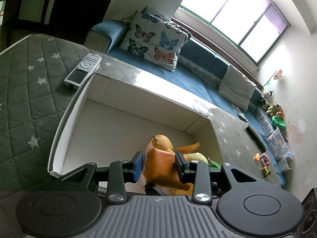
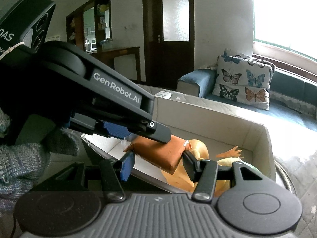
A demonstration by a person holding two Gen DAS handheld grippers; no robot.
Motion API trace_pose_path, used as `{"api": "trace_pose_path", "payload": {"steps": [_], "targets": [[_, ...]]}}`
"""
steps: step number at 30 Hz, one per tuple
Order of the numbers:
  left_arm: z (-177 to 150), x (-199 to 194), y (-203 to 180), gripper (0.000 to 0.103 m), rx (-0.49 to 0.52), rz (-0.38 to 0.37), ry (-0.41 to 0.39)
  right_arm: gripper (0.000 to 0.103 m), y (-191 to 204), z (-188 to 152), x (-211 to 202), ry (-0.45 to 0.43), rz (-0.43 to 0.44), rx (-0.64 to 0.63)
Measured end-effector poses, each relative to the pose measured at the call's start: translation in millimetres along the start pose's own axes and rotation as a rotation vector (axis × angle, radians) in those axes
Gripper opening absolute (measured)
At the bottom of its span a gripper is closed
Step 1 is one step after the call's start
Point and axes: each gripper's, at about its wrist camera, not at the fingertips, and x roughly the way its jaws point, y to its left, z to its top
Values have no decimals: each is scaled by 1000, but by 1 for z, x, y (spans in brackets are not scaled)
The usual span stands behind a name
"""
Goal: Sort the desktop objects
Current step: 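Carry the orange sponge into the white box and open the left gripper, then withdraw the left gripper up and back from the box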
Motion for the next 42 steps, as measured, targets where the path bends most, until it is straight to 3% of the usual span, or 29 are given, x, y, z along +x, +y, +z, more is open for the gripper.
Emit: {"api": "trace_pose_path", "payload": {"steps": [17,34,36,38,42], "targets": [[-1,-3,1,38,14,23,-16,55,-1,-1,1,3,-4,-2],[-16,-32,6,38,15,33,-59,56,5,-5,-18,16,-16,-15],[-20,-35,5,38,24,40,-63,57,5,-7,-20,17,-15,-10],[-23,-39,4,38,35,51,-67,65,6,-9,-24,18,-17,-4],[-32,-44,-1,37,62,78,-66,65,7,-12,-30,19,-21,9]]}}
